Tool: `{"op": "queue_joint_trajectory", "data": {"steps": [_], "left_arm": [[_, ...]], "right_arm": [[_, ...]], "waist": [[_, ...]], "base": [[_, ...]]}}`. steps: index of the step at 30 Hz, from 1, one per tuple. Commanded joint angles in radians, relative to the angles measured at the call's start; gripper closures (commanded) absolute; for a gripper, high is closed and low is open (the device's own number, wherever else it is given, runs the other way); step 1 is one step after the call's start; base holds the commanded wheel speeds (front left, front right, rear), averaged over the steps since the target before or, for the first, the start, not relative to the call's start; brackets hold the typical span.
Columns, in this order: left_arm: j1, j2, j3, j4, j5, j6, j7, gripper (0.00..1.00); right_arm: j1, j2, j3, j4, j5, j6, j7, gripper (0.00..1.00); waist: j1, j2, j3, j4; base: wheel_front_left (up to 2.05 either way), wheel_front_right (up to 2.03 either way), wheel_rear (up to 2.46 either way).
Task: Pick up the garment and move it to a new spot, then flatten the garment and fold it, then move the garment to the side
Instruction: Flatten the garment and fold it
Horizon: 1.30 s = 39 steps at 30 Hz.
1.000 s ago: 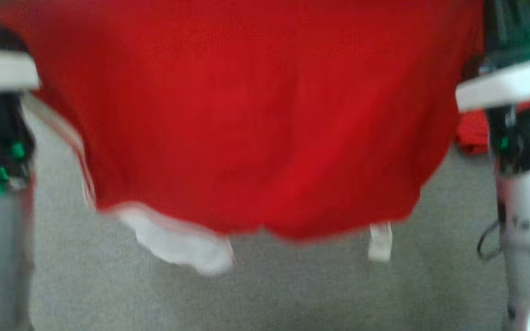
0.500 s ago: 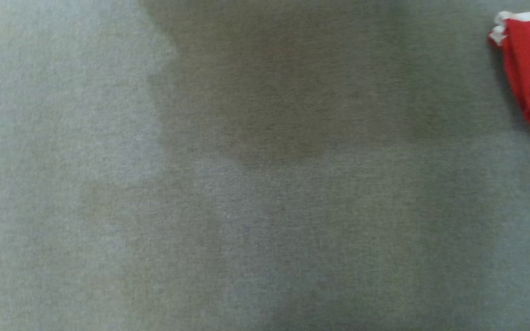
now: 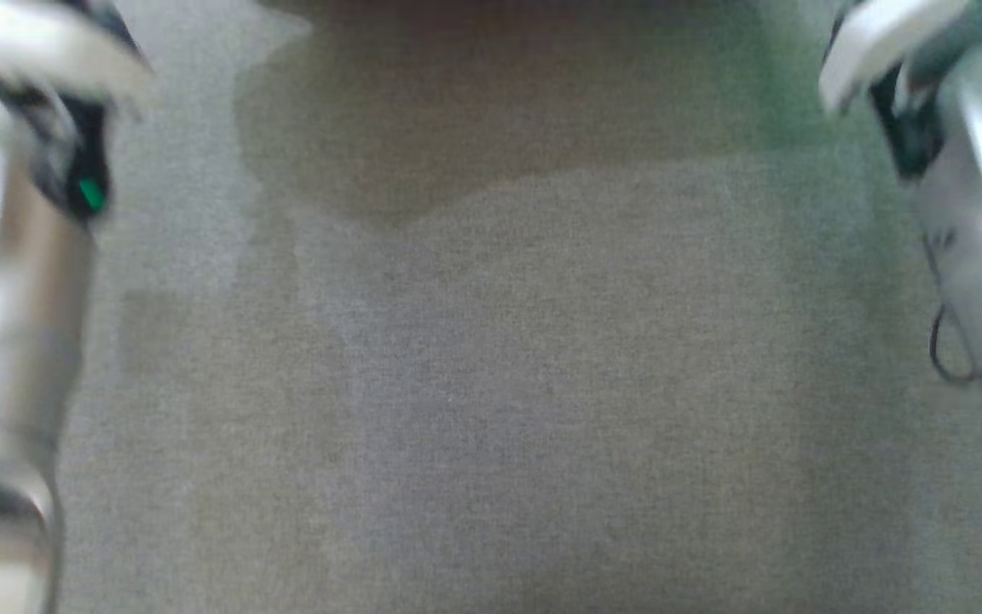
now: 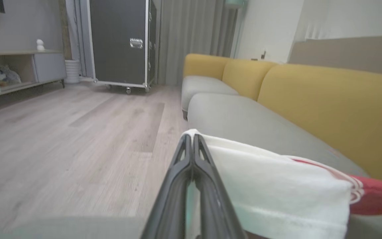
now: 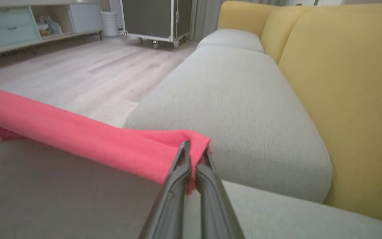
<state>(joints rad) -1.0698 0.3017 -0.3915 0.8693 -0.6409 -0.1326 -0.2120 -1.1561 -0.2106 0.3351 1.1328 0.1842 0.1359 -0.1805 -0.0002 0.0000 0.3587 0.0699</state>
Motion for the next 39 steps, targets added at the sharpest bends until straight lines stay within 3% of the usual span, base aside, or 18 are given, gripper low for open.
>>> {"op": "queue_joint_trajectory", "data": {"steps": [1,8,18,34,39], "left_arm": [[-0.003,0.056,0.012,-0.030,-0.017,0.003,0.001,1.00],[0.271,0.152,-0.142,-0.183,-0.169,0.002,0.108,1.00],[0.552,0.330,-0.230,-0.459,-0.324,0.003,0.261,1.00],[0.887,0.514,-0.232,-0.862,-0.454,0.128,0.392,1.00],[0.914,0.542,-0.216,-0.921,-0.464,0.157,0.392,1.00]], "right_arm": [[0.006,-0.007,0.018,-0.020,0.013,-0.005,0.007,1.00],[0.166,-0.057,0.229,-0.041,0.147,-0.005,0.091,1.00],[0.359,-0.216,0.496,-0.268,0.439,-0.005,0.245,1.00],[0.526,-0.436,0.758,-0.621,0.731,-0.005,0.419,1.00],[0.525,-0.489,0.781,-0.693,0.770,-0.005,0.448,1.00]], "waist": [[0.0002,0.0000,-0.024,0.001],[0.0002,0.0000,-0.114,-0.004],[0.0002,0.0000,-0.234,-0.014],[0.0002,0.0000,-0.371,-0.052],[0.0002,0.0000,-0.363,-0.053]], "base": [[0.00,0.00,0.00],[0.00,0.00,0.00],[0.00,0.00,0.00],[0.00,0.00,0.00],[0.00,0.00,0.00]]}}
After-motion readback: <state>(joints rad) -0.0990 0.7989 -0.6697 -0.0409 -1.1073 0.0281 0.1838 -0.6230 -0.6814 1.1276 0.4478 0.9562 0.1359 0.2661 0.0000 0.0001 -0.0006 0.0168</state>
